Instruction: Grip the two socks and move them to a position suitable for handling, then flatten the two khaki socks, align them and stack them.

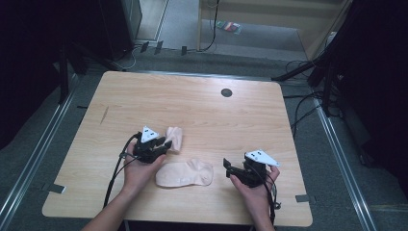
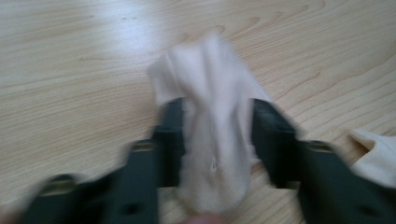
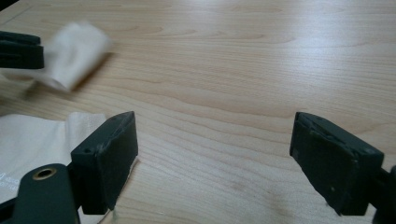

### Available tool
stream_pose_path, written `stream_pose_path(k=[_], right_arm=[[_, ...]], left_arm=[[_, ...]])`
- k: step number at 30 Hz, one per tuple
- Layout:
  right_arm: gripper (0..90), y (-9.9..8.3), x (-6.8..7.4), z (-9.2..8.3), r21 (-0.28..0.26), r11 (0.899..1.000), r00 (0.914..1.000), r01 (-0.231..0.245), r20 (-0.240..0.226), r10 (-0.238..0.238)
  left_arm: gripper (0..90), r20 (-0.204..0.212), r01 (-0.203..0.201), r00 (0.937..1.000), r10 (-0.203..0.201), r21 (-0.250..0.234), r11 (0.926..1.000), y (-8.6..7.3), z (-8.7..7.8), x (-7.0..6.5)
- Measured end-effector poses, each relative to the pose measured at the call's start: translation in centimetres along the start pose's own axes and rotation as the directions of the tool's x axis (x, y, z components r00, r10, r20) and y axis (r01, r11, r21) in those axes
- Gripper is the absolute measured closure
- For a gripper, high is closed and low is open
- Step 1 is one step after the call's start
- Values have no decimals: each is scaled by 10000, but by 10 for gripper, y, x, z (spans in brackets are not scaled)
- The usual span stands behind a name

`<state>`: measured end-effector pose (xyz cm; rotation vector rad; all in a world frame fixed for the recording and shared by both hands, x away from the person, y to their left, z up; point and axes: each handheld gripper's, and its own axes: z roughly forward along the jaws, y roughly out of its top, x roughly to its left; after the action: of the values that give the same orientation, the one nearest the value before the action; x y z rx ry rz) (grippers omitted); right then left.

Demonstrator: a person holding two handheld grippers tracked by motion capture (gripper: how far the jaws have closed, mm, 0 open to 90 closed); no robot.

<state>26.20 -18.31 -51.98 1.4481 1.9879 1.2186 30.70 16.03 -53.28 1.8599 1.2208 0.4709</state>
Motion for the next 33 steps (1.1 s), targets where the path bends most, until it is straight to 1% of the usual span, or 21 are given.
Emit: stream_pose_path(k=[1,2,3,4,5,7,9,11,13,14,15,17,19,20,22,23,25,27,28,30,33], right_arm=[[155,0,0,0,0,10000,10000,0,0,0],[154,1,1,0,-31,10000,10000,-15,63,15],[154,2,2,0,-63,10000,10000,-10,85,11],[154,3,3,0,-119,9999,10000,14,85,-13],[154,5,5,0,-160,9999,10000,28,85,-27],[155,11,12,0,-256,9997,10000,-35,-11,35],[155,15,19,2,-333,9994,9999,49,-131,-53],[156,17,23,4,-314,9995,9998,49,-192,-55],[158,21,34,9,-267,9991,9990,323,-297,-331],[159,21,36,10,-258,9992,9990,299,-317,-307],[160,23,39,13,-264,9991,9988,326,-353,-335],[163,24,42,16,-265,9991,9987,323,-388,-333],[164,25,44,18,-243,9990,9985,370,-385,-379],[164,26,45,20,-217,9991,9986,359,-377,-367],[165,27,46,22,-207,9992,9986,348,-394,-356],[165,28,47,22,-198,9992,9986,357,-394,-364],[169,28,48,23,-225,9990,9981,390,-462,-401],[186,29,50,24,-213,9989,9975,426,-562,-437],[190,29,51,25,-245,9986,9967,477,-650,-492],[220,28,55,26,-217,9982,9950,556,-824,-572],[256,28,63,30,-202,9969,9896,760,-1211,-779]], left_arm=[[458,0,0,10000,0,0,10000,0,0,0],[414,83,164,9998,-161,-341,9993,-1,-7,4],[396,285,609,9979,-589,-740,9954,-3,-18,15],[384,323,890,9957,-864,-896,9920,-4,-23,20],[387,460,1375,9900,-1331,-1116,9842,-7,-31,31],[420,500,1750,9841,-1707,-989,9796,-10,-34,42],[457,621,2021,9784,-1974,-804,9761,-14,-33,48],[492,640,1993,9787,-1953,-633,9779,-14,-31,49],[516,518,2025,9781,-2014,-174,9791,-15,-20,48],[527,370,1860,9819,-1859,-8,9825,-14,-15,47],[540,370,1860,9819,-1859,-8,9825,-14,-15,47],[556,228,1611,9865,-1619,328,9864,-12,-6,44],[561,173,1496,9884,-1510,628,9867,-11,0,41],[579,-20,1335,9910,-1337,759,9881,-12,2,38],[634,-488,1027,9939,-990,812,9914,-11,4,34],[662,-546,950,9944,-906,858,9918,-11,4,33],[771,-681,755,9953,-694,913,9930,-11,5,30],[877,-541,531,9974,-484,908,9945,-12,6,28],[896,-393,459,9983,-424,927,9946,-12,6,27],[900,-102,509,9987,-502,826,9953,-12,5,27],[900,290,835,9960,-845,359,9959,-7,-2,26]])
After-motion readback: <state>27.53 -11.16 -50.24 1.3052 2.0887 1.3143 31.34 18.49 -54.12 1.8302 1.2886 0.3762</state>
